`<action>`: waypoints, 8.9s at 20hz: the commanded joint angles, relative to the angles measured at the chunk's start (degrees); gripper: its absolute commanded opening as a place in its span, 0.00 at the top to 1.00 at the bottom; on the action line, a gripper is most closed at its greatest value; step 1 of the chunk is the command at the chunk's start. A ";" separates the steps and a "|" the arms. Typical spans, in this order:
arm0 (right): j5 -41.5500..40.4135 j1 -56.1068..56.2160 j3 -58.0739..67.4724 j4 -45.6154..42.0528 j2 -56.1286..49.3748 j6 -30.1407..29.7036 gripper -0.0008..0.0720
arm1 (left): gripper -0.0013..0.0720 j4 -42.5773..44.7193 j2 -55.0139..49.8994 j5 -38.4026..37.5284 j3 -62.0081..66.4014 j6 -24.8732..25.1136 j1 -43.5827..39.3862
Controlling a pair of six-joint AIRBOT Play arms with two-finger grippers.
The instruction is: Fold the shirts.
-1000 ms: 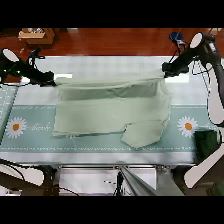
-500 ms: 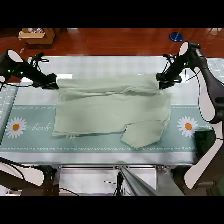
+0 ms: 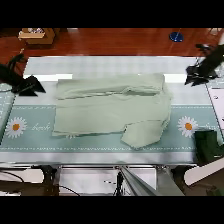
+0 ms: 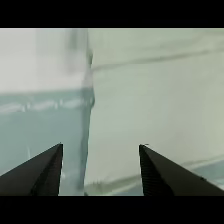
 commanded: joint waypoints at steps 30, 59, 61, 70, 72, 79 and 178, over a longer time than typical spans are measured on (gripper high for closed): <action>-17.16 -14.84 -46.10 21.07 25.22 -14.21 0.34 | 0.95 -15.26 9.84 18.18 -49.70 10.08 7.98; -40.81 0.39 -61.81 28.06 50.01 -10.80 0.95 | 0.95 -33.16 25.00 11.17 -36.61 17.51 7.98; -44.61 0.76 -56.78 28.61 49.66 -8.70 0.95 | 0.95 -37.42 27.39 13.73 -33.62 17.51 7.82; -57.77 7.06 -39.85 28.76 25.11 -7.85 0.95 | 0.95 -39.08 16.48 31.45 -27.30 17.35 -0.85; -59.78 7.30 -36.72 28.72 20.11 -7.85 0.95 | 0.95 -39.08 10.19 31.47 -23.98 17.31 -1.88; -64.30 7.34 -33.75 33.92 9.01 -7.69 0.95 | 0.95 -39.10 -5.79 30.86 -13.20 16.22 -2.93; -69.55 52.65 -32.24 25.68 15.74 12.61 0.40 | 0.95 -35.30 32.37 6.64 -13.03 9.27 -2.29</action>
